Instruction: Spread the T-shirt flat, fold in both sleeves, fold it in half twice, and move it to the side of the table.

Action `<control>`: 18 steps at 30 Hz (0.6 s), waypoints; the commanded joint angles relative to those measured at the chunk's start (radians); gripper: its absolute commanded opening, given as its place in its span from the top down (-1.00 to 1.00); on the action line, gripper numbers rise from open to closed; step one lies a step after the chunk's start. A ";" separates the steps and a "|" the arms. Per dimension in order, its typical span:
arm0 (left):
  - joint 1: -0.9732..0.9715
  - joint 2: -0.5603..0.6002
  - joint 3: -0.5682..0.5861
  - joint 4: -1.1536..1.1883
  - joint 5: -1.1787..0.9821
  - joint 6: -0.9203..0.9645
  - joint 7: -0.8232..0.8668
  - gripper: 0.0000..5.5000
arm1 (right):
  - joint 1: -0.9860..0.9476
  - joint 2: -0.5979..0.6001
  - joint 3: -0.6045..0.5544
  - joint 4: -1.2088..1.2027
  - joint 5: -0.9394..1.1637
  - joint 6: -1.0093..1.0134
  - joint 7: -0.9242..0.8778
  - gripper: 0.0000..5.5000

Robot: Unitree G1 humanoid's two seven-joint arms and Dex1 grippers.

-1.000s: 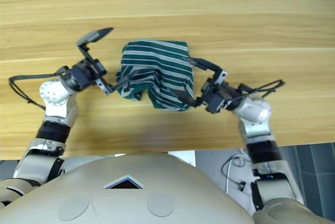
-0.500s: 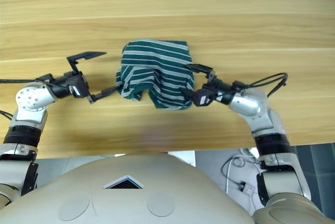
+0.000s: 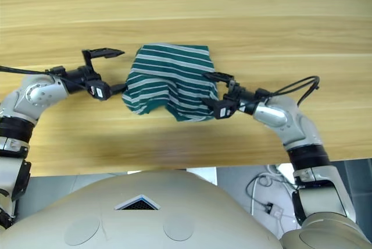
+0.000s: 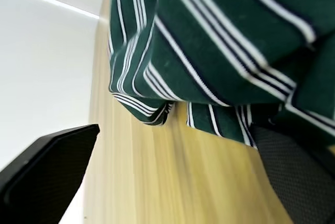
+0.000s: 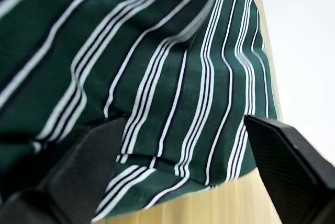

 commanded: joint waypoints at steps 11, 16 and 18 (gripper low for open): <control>-0.017 0.188 -0.106 0.060 0.259 0.202 0.186 -0.95 | -0.043 -0.155 -0.027 0.098 -0.077 0.085 -0.077 -0.51; -0.015 0.183 -0.111 0.040 0.209 0.205 0.195 -0.95 | -0.027 -0.161 -0.046 0.067 0.005 0.062 -0.069 -0.51; -0.011 0.192 -0.092 0.017 0.155 0.201 0.174 -0.95 | -0.023 -0.167 -0.063 0.054 0.048 0.052 -0.067 -0.51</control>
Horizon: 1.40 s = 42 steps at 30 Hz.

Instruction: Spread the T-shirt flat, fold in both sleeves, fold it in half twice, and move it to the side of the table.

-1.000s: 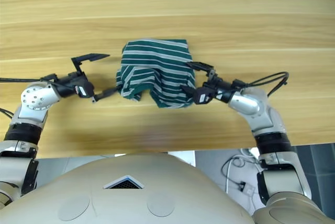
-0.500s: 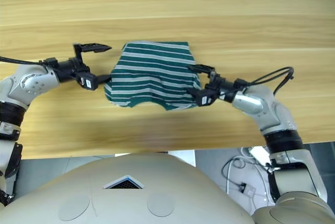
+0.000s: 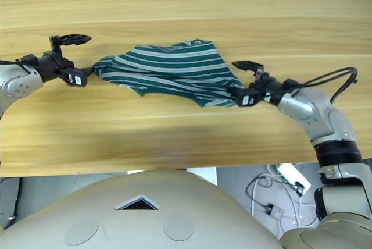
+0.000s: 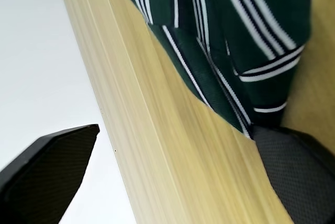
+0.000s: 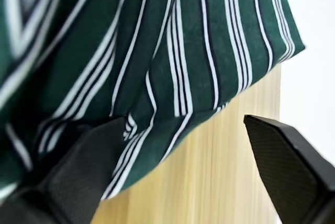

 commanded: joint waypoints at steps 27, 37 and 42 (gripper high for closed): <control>0.431 0.145 0.141 -0.357 -0.543 -0.071 -0.404 -0.95 | 0.151 0.003 0.092 -0.351 0.242 0.003 0.236 -0.51; 0.345 0.075 0.090 -0.358 -0.418 0.013 -0.425 -0.46 | 0.135 0.029 0.120 -0.269 0.082 0.085 0.224 -0.06; 0.309 0.051 0.081 -0.356 -0.364 0.035 -0.407 -0.16 | 0.124 0.030 0.123 -0.257 0.067 0.094 0.207 0.27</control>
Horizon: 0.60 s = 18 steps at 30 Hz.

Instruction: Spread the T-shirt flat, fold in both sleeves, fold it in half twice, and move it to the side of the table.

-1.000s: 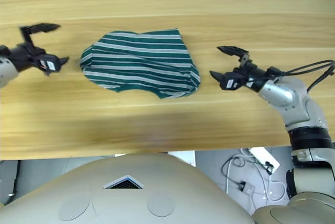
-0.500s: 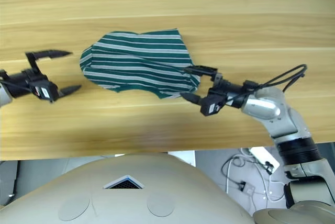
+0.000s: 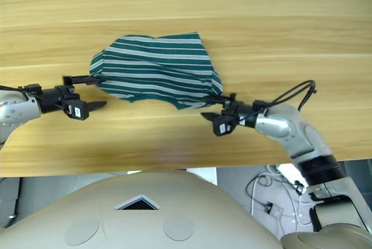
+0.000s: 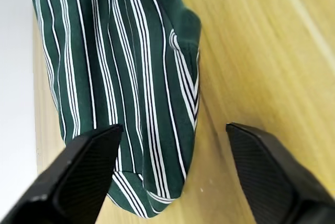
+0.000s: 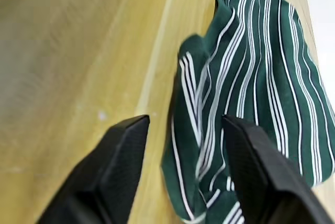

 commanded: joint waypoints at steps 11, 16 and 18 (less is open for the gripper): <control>-0.047 -0.038 -0.032 0.011 0.111 0.054 -0.008 0.51 | -0.013 0.022 0.009 0.029 -0.050 0.036 -0.012 0.98; -0.017 -0.033 -0.033 -0.043 0.048 0.057 -0.044 0.79 | -0.018 0.036 0.002 0.035 -0.050 0.040 -0.026 1.00; -0.022 -0.037 -0.028 -0.039 0.053 0.060 -0.040 0.91 | -0.018 0.038 -0.001 0.033 -0.047 0.041 -0.029 1.00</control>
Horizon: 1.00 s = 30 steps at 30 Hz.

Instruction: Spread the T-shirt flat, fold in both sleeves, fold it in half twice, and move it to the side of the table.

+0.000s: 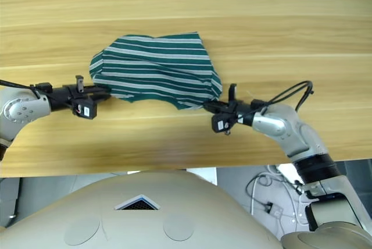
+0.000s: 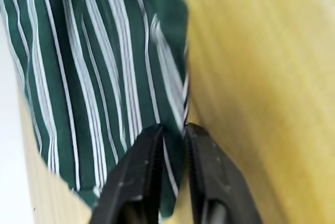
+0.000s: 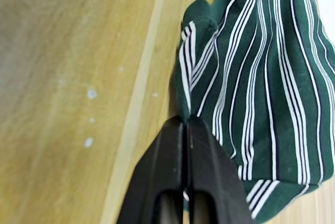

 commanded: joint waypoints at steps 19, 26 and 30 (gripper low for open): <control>0.003 -0.011 0.035 -0.007 -0.068 0.047 -0.015 0.72 | -0.002 0.001 -0.027 -0.017 0.011 -0.009 -0.034 1.00; 0.006 -0.016 0.040 0.016 -0.070 0.036 -0.015 0.37 | -0.006 0.000 -0.032 -0.012 0.007 -0.013 -0.042 1.00; 0.006 -0.010 0.033 0.049 -0.021 0.037 0.002 0.14 | -0.006 -0.001 -0.032 -0.012 0.004 -0.016 -0.043 1.00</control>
